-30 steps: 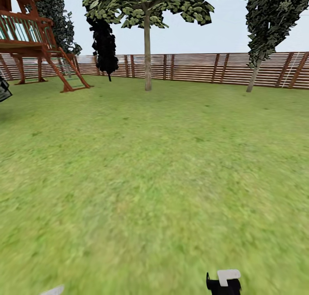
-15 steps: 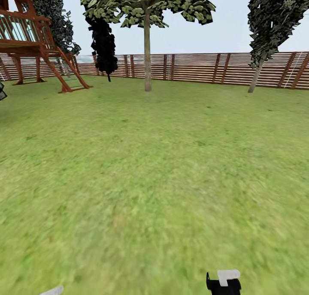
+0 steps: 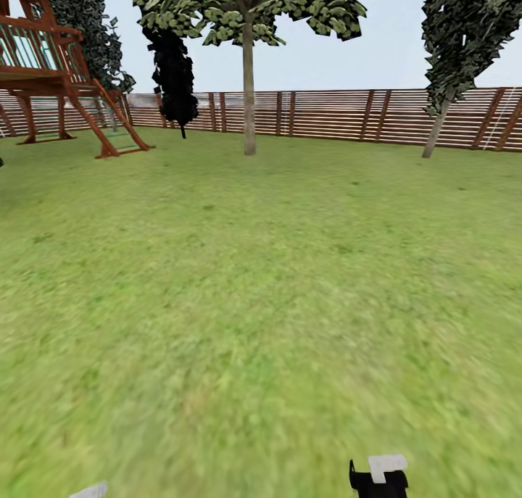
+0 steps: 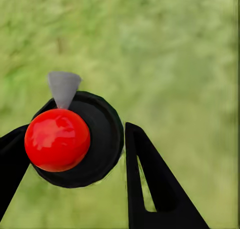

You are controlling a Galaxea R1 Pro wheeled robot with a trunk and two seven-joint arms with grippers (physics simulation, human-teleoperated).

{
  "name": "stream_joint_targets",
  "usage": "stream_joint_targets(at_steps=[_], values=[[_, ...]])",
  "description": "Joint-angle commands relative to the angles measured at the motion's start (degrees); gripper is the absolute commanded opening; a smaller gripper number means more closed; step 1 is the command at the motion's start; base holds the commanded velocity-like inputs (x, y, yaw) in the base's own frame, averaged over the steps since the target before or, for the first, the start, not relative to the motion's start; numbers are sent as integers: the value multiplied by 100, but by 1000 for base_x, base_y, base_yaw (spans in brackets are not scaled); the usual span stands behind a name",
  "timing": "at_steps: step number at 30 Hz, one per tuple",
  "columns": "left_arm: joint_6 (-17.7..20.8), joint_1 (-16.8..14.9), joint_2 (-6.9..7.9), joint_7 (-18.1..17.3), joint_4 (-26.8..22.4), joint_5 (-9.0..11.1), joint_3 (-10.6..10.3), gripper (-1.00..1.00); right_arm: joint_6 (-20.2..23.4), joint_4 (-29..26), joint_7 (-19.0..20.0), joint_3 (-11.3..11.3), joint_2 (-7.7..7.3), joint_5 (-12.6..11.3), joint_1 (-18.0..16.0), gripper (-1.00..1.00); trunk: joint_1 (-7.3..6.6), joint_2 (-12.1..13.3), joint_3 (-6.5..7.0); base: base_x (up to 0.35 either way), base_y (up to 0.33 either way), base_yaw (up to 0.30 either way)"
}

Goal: In the garden, pick up the pesticide atomizer on the floor and spray pesticide onto both trees until each tree trunk is fully covered.

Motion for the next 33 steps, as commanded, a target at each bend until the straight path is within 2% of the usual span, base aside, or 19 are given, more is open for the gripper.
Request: stream_joint_targets(at_steps=[1,33], values=[[0,0,0,-1,0,0,3,-100,0,-1,0,0,0,0,0,100,0,0,0,340,0,0],[0,0,0,-1,-2,3,4,-100,0,-1,0,0,0,0,0,100,0,0,0,340,0,0]])
